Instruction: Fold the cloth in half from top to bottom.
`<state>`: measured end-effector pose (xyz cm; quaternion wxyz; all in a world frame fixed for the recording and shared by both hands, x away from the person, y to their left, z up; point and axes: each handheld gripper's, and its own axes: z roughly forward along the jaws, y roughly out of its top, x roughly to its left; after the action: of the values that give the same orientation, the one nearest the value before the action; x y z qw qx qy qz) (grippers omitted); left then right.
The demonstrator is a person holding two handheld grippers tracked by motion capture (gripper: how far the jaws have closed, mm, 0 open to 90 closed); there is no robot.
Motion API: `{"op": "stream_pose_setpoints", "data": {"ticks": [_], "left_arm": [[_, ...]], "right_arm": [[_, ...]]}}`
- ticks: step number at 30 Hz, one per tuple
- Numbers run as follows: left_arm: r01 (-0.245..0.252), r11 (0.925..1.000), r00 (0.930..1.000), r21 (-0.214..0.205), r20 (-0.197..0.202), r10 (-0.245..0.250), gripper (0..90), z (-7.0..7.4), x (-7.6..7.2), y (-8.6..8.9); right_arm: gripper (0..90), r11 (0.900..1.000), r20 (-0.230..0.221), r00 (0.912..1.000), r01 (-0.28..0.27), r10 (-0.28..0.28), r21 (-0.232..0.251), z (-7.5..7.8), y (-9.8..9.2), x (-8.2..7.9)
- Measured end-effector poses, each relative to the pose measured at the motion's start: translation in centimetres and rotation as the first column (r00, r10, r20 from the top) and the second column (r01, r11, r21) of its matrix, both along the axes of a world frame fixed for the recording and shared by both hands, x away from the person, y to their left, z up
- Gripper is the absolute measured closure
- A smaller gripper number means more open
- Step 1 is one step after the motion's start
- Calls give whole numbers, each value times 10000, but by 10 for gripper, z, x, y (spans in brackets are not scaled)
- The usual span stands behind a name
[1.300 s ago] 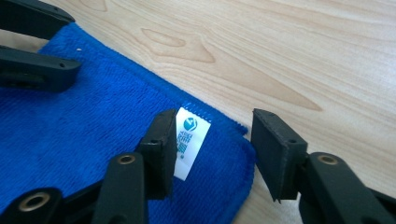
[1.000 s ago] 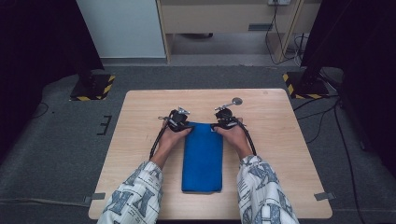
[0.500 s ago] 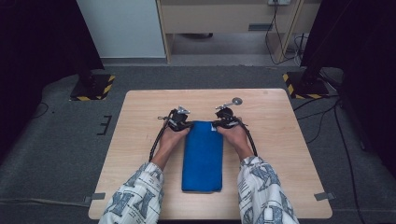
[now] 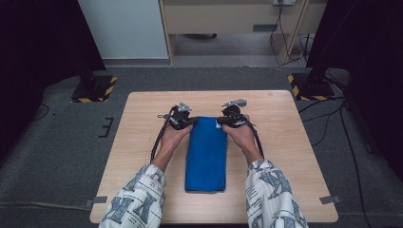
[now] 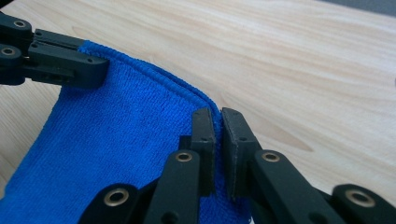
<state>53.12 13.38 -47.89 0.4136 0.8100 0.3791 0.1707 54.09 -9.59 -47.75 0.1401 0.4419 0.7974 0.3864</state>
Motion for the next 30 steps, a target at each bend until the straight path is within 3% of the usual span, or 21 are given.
{"op": "stream_pose_setpoints", "data": {"ticks": [6, 20, 30], "left_arm": [[262, 9994, 9996, 229, 107, -264, 858, 4, -2, -1], [519, 9981, 9985, 333, 176, -526, 858, 0, -22, 6], [764, 9964, 9962, 360, 397, -778, 852, 14, -39, 8]], "right_arm": [[845, 9999, 162, 9998, -73, 72, 77, 5, -4, -2], [847, 9968, 391, 9960, -804, 803, 12, 1, -3, -34], [847, 9948, 683, 9928, -998, 983, 193, 11, -5, -51]]}}
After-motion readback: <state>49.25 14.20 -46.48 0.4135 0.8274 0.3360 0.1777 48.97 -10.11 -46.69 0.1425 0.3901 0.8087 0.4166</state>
